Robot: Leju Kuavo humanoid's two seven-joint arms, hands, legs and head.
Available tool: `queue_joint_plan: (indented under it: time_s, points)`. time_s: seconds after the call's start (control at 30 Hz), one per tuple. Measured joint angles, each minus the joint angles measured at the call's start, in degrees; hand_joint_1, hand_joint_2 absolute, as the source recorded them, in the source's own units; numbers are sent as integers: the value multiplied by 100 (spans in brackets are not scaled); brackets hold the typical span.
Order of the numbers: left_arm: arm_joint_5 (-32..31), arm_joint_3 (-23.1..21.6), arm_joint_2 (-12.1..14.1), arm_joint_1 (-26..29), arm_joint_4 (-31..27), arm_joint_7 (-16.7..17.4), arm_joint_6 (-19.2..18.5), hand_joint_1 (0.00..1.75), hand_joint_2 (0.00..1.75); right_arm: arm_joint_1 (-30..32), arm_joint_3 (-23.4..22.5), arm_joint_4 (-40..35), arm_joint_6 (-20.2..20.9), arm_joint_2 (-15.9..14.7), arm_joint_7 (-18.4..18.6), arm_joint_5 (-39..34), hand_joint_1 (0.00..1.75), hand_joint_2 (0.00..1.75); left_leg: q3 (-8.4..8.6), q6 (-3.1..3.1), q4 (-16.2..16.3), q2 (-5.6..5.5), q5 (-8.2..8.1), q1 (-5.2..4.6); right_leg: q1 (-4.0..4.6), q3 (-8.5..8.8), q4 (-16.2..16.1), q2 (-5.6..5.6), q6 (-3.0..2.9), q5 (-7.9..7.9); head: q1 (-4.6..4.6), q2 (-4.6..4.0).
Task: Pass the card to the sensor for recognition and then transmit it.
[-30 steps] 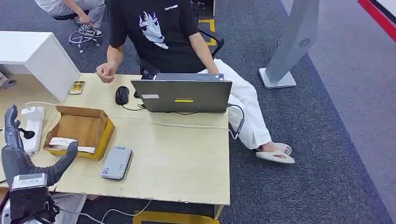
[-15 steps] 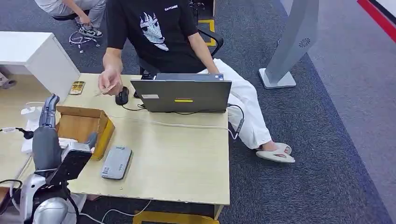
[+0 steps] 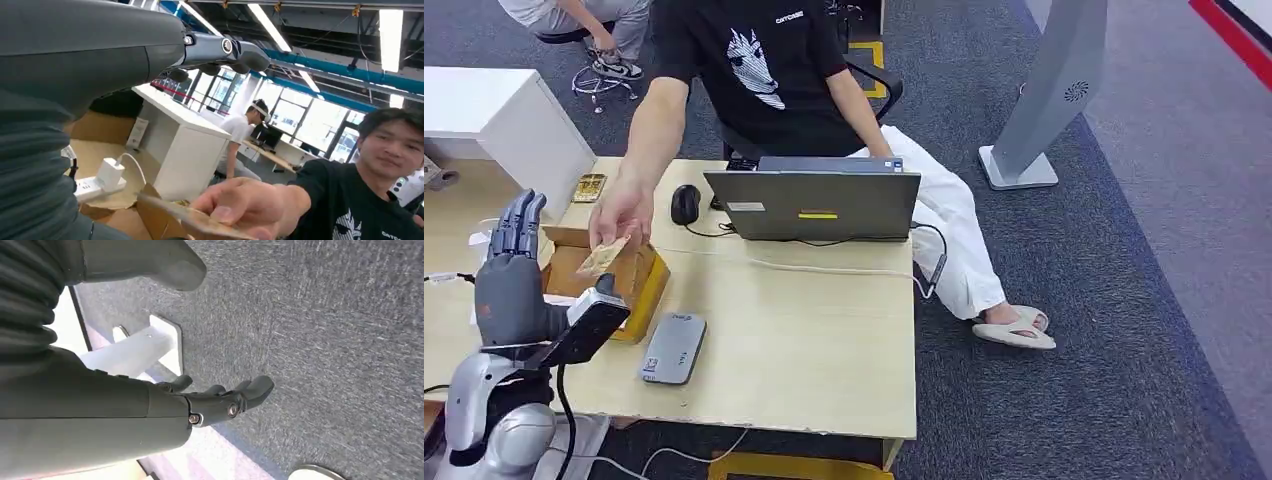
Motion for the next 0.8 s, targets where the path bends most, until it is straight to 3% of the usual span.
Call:
queue_joint_plan:
  time_s: [0.33, 0.37, 0.4, 0.53, 0.8]
  points:
    - [-72, 0, 46, 254, 28, -70, 15, 5, 175, -49, -13, 218, -264, 0, -90, 424, 0, 175, -3, 0, 0, 0, 0, 0, 0, 7, 0, 0, 0, 0, 0, 0]
    - [-44, 0, 46, 294, 24, -92, 17, 159, 175, -53, -11, 249, -322, 0, -87, 424, 0, 175, -3, 0, 0, -1, 0, 0, 0, 7, 0, 0, 0, 0, 2, 0]
    - [-9, 0, 46, 336, 13, -129, 22, 175, 175, -59, 2, 295, -413, 0, -83, 424, 0, 175, -3, 0, 0, 0, 0, 0, 0, 6, 0, 0, 0, 0, 0, 0]
    - [90, 0, 22, 448, -37, -260, 42, 175, 175, -84, 52, 455, -616, 0, -68, 422, 0, 175, -4, 0, 0, -1, 0, 0, 0, 7, 0, -3, 0, 0, 0, 0]
    - [125, 0, -9, 518, -77, -315, 44, 175, 175, -99, 74, 592, -643, 0, -68, 424, 0, 175, -3, -1, 0, -2, 1, 0, 0, 8, 0, -3, 0, 0, 0, 0]
